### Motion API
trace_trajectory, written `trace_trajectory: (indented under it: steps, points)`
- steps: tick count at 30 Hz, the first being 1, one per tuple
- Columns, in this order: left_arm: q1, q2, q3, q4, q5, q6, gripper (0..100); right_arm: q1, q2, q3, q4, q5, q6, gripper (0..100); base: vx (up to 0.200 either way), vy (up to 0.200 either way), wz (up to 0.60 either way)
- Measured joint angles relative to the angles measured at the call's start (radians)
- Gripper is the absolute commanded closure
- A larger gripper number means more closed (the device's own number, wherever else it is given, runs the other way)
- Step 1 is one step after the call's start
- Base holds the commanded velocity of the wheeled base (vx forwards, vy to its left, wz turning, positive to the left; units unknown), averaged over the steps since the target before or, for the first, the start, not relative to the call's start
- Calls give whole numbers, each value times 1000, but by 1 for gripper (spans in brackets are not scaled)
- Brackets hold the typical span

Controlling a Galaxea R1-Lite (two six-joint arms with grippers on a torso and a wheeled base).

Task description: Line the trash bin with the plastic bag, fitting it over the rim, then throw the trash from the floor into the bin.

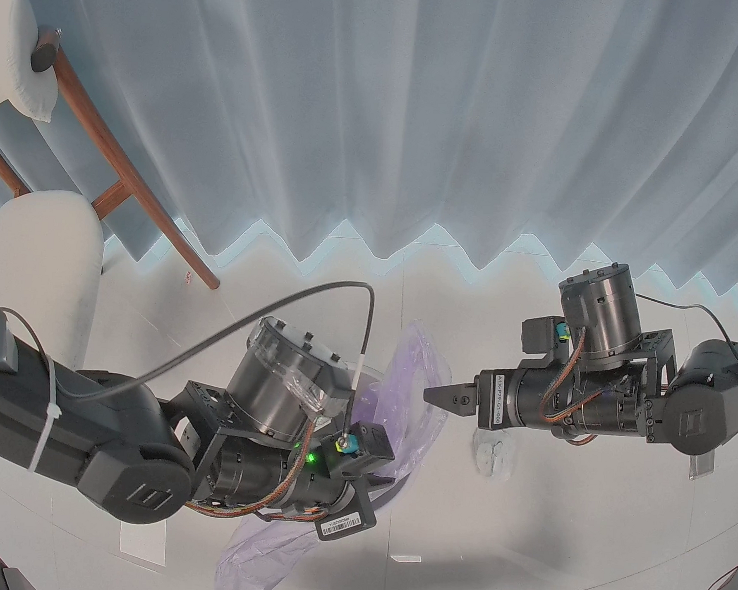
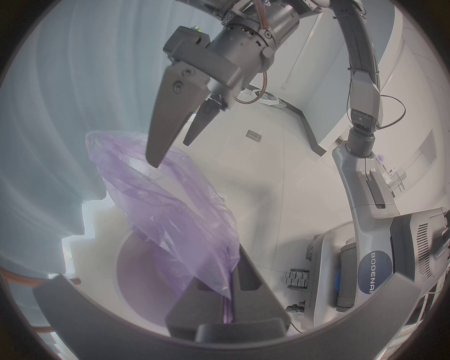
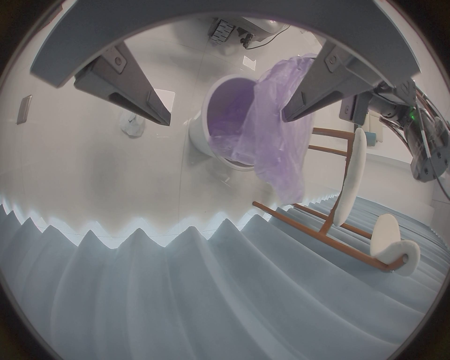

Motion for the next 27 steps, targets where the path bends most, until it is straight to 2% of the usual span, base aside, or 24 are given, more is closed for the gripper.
trace_trajectory:
  steps: [8, 27]
  points:
    - [0, -1, -7, -14, 0, 0, 100, -25, 16, -7, -2, 0, -7, 0, 0, 0, 0]
    - [1, -8, -6, -20, 0, 0, 100, -3, 100, -102, -6, -14, 1, 0, 0, 0, 0]
